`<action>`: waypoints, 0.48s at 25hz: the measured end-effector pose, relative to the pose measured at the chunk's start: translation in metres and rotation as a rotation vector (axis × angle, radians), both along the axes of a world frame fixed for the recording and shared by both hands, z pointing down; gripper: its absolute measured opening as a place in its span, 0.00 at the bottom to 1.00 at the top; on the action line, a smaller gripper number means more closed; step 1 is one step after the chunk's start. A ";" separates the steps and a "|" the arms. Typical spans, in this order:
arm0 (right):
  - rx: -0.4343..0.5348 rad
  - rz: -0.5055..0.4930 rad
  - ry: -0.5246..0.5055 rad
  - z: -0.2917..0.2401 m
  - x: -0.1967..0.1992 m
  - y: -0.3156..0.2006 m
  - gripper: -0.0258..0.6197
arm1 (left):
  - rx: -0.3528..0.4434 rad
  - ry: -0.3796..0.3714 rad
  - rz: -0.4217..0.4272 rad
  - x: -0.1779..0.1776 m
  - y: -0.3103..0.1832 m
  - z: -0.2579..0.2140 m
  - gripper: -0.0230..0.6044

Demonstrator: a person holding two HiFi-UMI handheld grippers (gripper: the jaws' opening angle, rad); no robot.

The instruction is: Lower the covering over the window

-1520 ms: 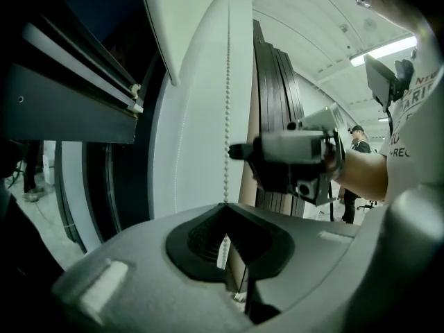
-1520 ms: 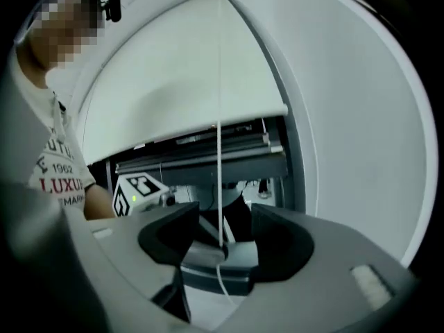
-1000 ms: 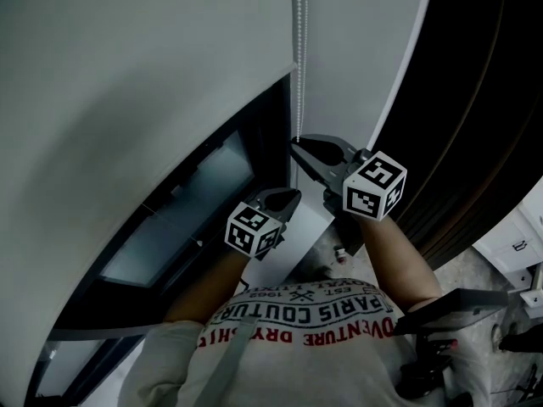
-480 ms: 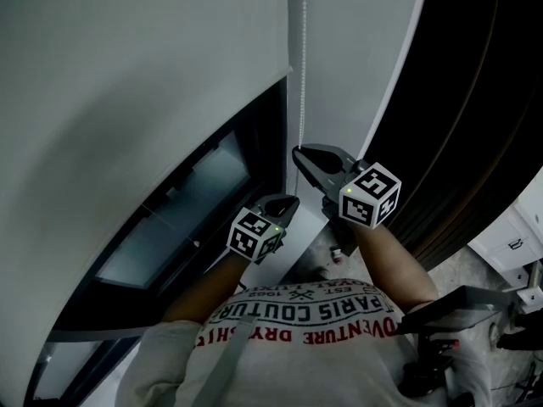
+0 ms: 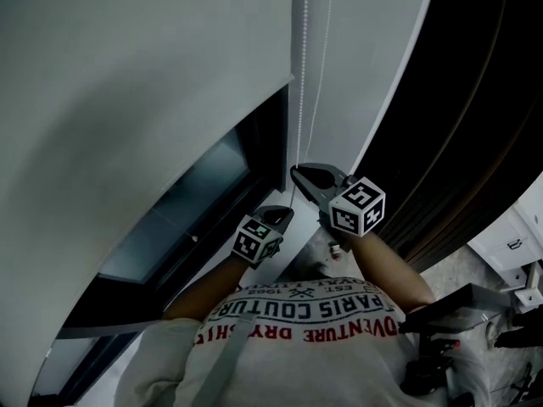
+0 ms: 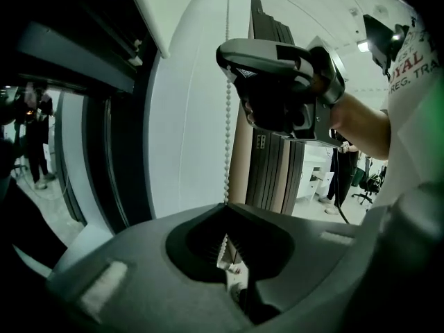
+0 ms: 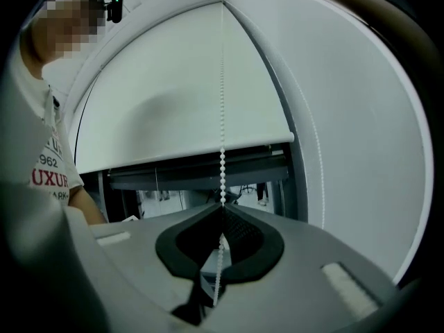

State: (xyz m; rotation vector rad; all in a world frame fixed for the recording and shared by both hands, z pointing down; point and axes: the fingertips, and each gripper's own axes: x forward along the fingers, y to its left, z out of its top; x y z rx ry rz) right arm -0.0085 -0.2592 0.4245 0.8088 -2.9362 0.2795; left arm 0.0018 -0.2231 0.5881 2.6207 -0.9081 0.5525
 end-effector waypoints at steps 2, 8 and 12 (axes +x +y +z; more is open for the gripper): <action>-0.018 -0.004 0.016 0.012 -0.002 0.002 0.05 | -0.011 -0.003 -0.010 -0.003 0.002 0.011 0.05; -0.075 -0.007 0.099 0.057 0.000 0.013 0.05 | -0.043 -0.116 0.022 -0.003 0.019 0.052 0.05; -0.110 -0.010 0.120 0.081 -0.003 0.018 0.05 | -0.087 -0.159 0.032 -0.008 0.029 0.073 0.05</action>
